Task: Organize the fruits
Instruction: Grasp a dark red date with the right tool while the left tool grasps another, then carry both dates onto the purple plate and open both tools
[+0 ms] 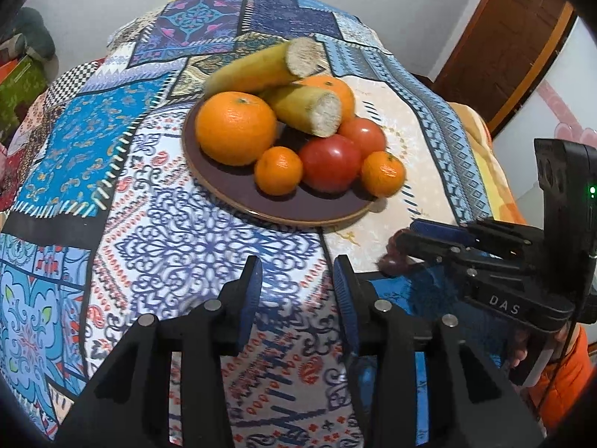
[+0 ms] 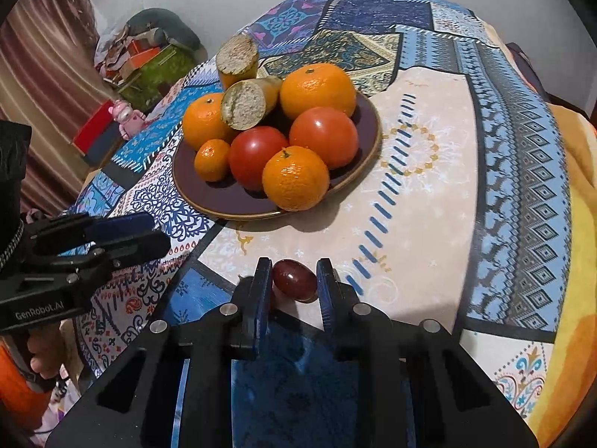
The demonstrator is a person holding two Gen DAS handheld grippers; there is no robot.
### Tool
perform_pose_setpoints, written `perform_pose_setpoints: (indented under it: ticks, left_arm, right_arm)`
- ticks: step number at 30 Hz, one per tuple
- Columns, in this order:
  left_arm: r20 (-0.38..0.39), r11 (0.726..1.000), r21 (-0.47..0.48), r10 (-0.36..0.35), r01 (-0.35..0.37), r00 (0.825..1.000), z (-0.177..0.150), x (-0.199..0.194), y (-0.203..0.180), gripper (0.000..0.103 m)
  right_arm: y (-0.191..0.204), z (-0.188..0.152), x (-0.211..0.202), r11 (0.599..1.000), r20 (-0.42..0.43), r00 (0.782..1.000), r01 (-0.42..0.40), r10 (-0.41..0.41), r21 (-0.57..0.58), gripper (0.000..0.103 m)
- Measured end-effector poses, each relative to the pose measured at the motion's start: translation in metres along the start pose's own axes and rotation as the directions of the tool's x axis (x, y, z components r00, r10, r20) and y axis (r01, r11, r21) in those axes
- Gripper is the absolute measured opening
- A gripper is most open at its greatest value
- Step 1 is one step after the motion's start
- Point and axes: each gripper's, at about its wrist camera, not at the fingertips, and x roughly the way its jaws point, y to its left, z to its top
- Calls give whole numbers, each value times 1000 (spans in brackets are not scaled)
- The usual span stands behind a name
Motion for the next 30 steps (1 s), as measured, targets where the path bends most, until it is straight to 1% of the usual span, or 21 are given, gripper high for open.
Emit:
perform_pose_setpoints:
  ticks: [7, 9, 17, 20, 22, 27, 30]
  left_arm:
    - [-24, 998, 46, -41, 42, 999, 0, 8, -32, 39]
    - [-31, 997, 65, -42, 44, 999, 1, 12, -42, 39]
    - [-57, 993, 118, -21, 28, 998, 2, 33, -73, 39]
    - [-66, 993, 116, -11, 18, 998, 2, 40, -74, 38]
    - [-67, 994, 112, -1, 8, 998, 3, 44, -73, 26]
    - [-64, 996, 87, -21, 27, 998, 3, 44, -68, 25]
    - [-56, 997, 76, -21, 25, 998, 1, 39, -65, 24]
  right_arm:
    - [-11, -6, -19, 999, 32, 998, 45, -45, 8, 22]
    - [-13, -9, -26, 998, 44, 997, 58, -58, 5, 22]
    - [-29, -17, -41, 998, 64, 997, 47, -50, 42, 22]
    - [-30, -19, -43, 998, 68, 997, 42, -44, 40, 22]
    - [-30, -19, -43, 998, 70, 997, 36, -39, 41, 22]
    - [-30, -19, -43, 999, 73, 997, 28, -32, 44, 22]
    - [-29, -19, -47, 999, 79, 996, 30, -33, 42, 22]
